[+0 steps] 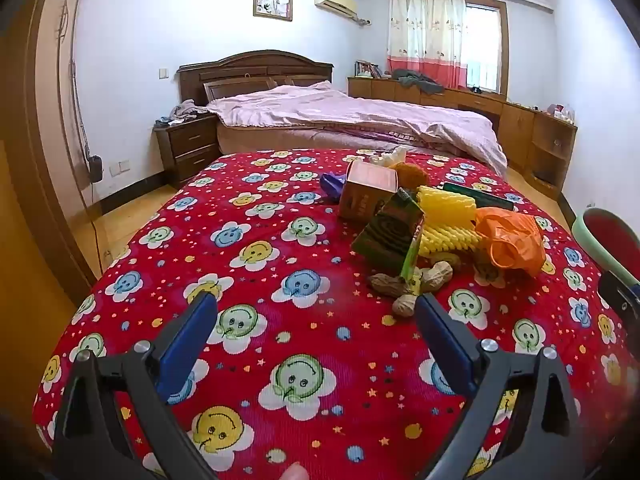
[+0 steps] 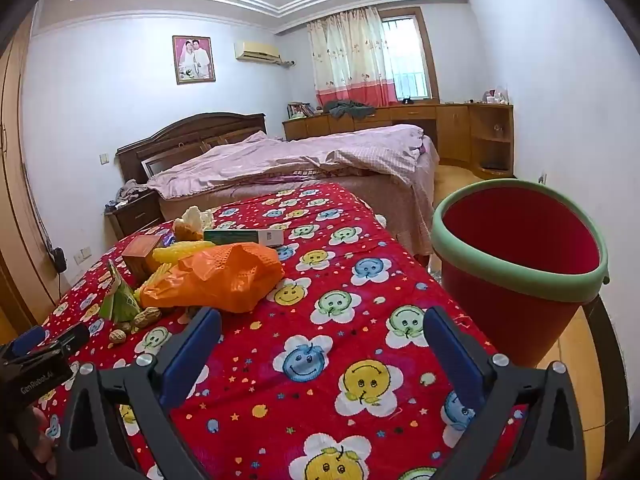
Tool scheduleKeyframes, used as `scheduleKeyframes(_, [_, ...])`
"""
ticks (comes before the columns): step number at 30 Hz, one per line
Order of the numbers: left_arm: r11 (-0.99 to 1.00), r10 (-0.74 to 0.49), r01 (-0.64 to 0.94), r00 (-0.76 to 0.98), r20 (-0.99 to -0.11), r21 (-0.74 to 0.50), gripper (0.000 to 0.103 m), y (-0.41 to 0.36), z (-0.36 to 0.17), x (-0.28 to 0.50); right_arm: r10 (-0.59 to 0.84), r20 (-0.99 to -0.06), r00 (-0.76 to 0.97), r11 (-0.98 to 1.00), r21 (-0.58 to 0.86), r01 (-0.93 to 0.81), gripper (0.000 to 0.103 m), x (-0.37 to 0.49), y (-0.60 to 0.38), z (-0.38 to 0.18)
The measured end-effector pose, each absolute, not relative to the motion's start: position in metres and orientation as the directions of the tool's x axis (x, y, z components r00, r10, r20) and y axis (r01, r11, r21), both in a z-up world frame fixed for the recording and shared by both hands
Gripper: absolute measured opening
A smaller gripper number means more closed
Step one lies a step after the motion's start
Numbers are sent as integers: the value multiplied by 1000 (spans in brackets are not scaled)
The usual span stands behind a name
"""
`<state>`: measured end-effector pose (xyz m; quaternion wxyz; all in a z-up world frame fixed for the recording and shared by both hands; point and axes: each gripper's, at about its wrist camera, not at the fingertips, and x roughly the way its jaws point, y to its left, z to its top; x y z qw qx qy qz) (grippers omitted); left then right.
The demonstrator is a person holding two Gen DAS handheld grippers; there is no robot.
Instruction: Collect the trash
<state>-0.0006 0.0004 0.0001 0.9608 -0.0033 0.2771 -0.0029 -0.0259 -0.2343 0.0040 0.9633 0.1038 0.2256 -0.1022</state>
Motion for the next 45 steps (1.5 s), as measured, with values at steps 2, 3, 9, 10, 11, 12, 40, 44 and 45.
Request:
scheduleKeyframes(2, [1000, -5, 3, 842, -539, -5, 98, 0, 0, 0, -150, -453, 879, 958, 153, 243, 103, -26, -234, 4])
scheduleKeyframes(3, [1000, -5, 3, 841, -540, -4, 98, 0, 0, 0, -149, -454, 879, 958, 156, 243, 103, -26, -234, 4])
scheduleKeyframes(9, [1000, -6, 4, 843, -537, -4, 98, 0, 2, -1, -153, -447, 881, 959, 148, 241, 103, -27, -233, 6])
scheduleKeyframes(10, [1000, -6, 4, 844, -537, -4, 98, 0, 2, -1, -152, -447, 881, 959, 148, 241, 103, -27, -234, 6])
scheduleKeyframes(11, [1000, -5, 3, 844, -536, -5, 98, 0, 2, -1, -151, -448, 881, 959, 149, 240, 103, -27, -236, 7])
scheduleKeyframes(12, [1000, -5, 3, 844, -536, -5, 98, -1, 2, -1, -157, -443, 883, 960, 139, 241, 103, -28, -233, 6])
scheduleKeyframes(40, [1000, -6, 1, 845, -535, -9, 98, 0, 2, -2, -170, -436, 884, 963, 119, 244, 103, -28, -227, 5])
scheduleKeyframes(44, [1000, -7, 2, 845, -535, -9, 98, 0, 2, -1, -170, -435, 884, 963, 118, 243, 103, -28, -227, 5])
scheduleKeyframes(45, [1000, -7, 2, 845, -535, -10, 98, 0, 2, -1, -170, -436, 884, 963, 118, 244, 103, -28, -227, 5])
